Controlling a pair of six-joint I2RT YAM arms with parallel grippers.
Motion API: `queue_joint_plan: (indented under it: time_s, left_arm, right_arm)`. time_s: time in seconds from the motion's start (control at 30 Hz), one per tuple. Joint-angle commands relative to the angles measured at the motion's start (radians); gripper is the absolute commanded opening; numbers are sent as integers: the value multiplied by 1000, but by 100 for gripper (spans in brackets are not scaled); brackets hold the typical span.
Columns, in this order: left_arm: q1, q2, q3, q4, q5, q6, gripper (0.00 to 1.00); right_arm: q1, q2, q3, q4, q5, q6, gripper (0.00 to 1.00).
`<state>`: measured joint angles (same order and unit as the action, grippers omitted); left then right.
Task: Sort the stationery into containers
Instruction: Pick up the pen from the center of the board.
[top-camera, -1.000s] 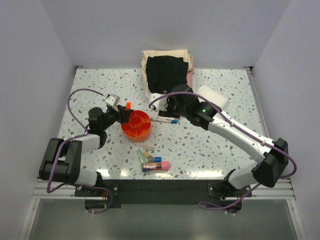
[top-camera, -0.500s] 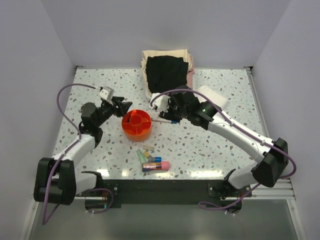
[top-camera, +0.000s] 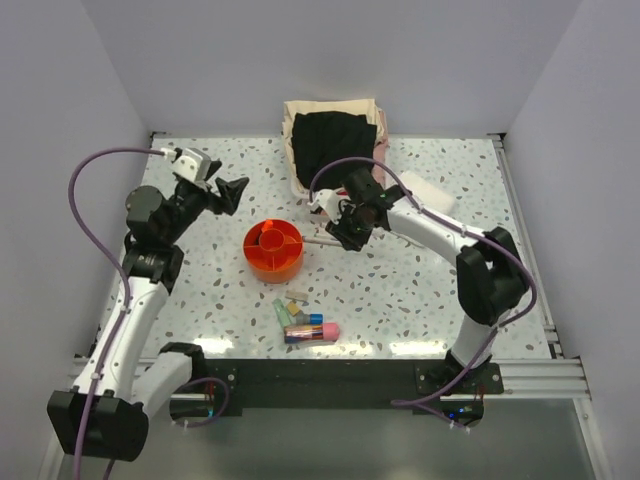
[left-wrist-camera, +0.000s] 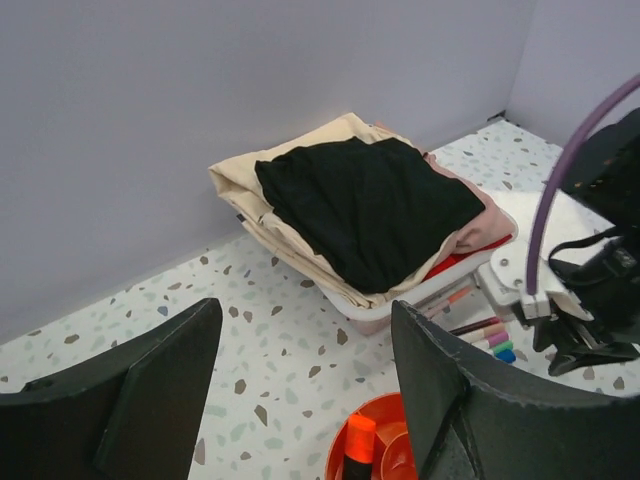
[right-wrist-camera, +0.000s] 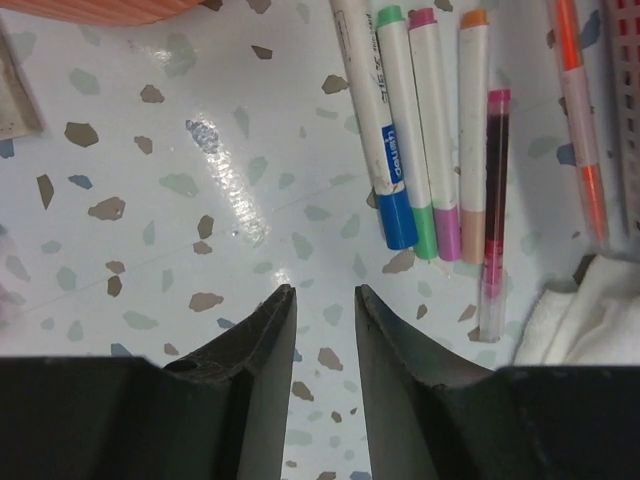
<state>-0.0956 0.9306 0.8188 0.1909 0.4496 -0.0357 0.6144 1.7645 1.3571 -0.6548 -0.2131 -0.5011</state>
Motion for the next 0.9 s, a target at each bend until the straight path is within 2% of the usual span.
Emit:
queue_joint_plan:
  time_s: [0.0,0.07,0.17,0.2,0.27,0.3,0.33,0.37,0.43,0.5,0.63,0.77,0.87]
  left_arm:
    - [7,51,173,-233,145,181,74]
    - [7,121,245,-335,255,255,74]
    - [4,270,448,-603,415,435,73]
    - [-9,313,564,-755,426,548,72]
    - [-55,448,681,-904,394,673,72]
    - [-75,497,792,-1042,367,791,72]
    - [-132,599,847,-1106,333,842,70]
    - [-165,655,902,-1174,261,896,63]
    - [-263,799,1048,-1321,192,980,59]
    - [-308,868,1127,-1360,138,991,58]
    - [-423,988,1174,-1348,75,1008,55]
    - [-495,1057,1189,-1317,51,996,54]
    - [-544,1114,1185,-1312,20,999,48]
  right_arm:
    - [-21,65,73,1,-91,-63,32]
    - [-28,98,82,9,-94,-80,32]
    - [-56,105,94,17,-98,-59,31]
    - [-77,93,99,47,-101,-32,31]
    - [-170,61,118,99,-139,97,31]
    - [-211,20,128,119,-161,155,31]
    - [-250,-6,135,136,-182,265,31]
    - [-321,-29,148,167,-198,320,31]
    - [-385,-94,166,167,-245,415,34]
    - [-452,-134,185,150,-273,435,38]
    - [-528,-239,165,121,-275,458,43]
    - [-577,-333,44,142,-250,493,53]
    - [-594,-391,-27,150,-241,495,57]
